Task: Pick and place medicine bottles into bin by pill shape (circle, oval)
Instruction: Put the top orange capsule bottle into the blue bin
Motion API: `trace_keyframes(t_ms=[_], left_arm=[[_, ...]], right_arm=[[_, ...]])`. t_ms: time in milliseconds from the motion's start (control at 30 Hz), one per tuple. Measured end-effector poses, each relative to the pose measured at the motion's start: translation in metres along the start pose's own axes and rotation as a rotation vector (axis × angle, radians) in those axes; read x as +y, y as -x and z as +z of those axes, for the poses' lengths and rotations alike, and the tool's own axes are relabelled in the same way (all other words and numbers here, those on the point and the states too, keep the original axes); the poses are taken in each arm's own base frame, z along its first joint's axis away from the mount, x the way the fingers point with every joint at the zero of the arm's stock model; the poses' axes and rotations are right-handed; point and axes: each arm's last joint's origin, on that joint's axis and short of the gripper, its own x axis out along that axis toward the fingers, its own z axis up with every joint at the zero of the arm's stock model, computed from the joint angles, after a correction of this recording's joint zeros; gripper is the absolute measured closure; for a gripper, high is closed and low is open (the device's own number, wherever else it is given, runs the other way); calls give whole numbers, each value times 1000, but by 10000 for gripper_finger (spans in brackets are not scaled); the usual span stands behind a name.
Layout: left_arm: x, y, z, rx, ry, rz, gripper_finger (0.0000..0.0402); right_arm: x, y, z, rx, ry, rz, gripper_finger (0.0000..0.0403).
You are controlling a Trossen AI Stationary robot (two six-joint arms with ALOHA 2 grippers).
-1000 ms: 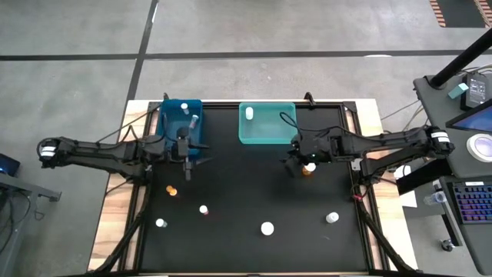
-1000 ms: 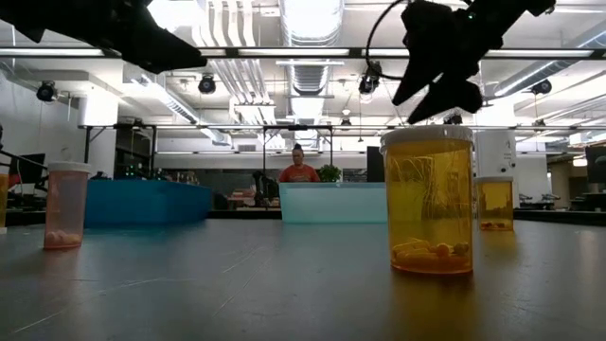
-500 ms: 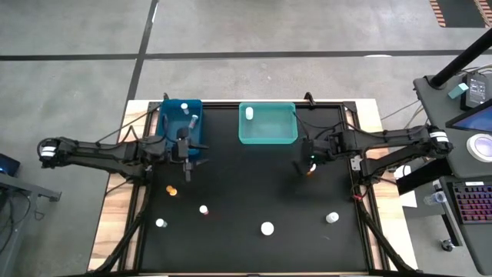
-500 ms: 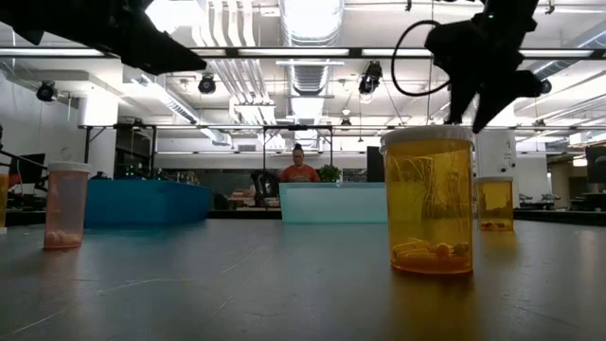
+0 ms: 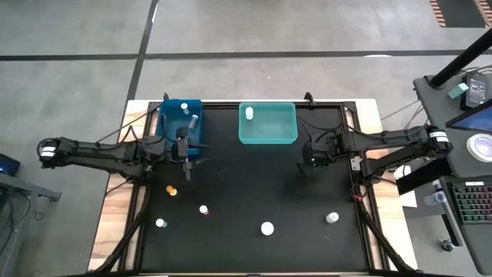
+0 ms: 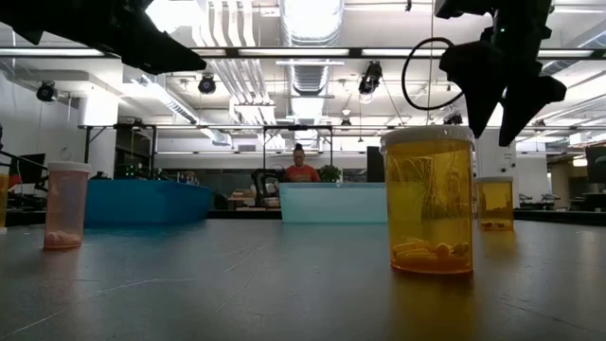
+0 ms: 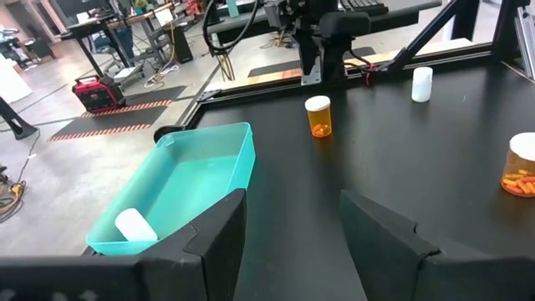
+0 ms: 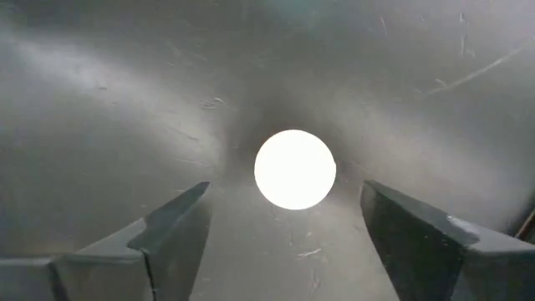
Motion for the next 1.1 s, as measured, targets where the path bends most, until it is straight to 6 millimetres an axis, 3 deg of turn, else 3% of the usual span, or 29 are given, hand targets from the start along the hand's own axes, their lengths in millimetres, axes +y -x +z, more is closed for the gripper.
trace_keyframes(t_ms=[200,1100], left_arm=[[0,0,1,-5,1,6,223],[2,0,5,-50,12,50,223]], right_arm=[[-6,-14,-6,19,-21,-34,90],[-15,-66,-20,-41,-30,56,116]])
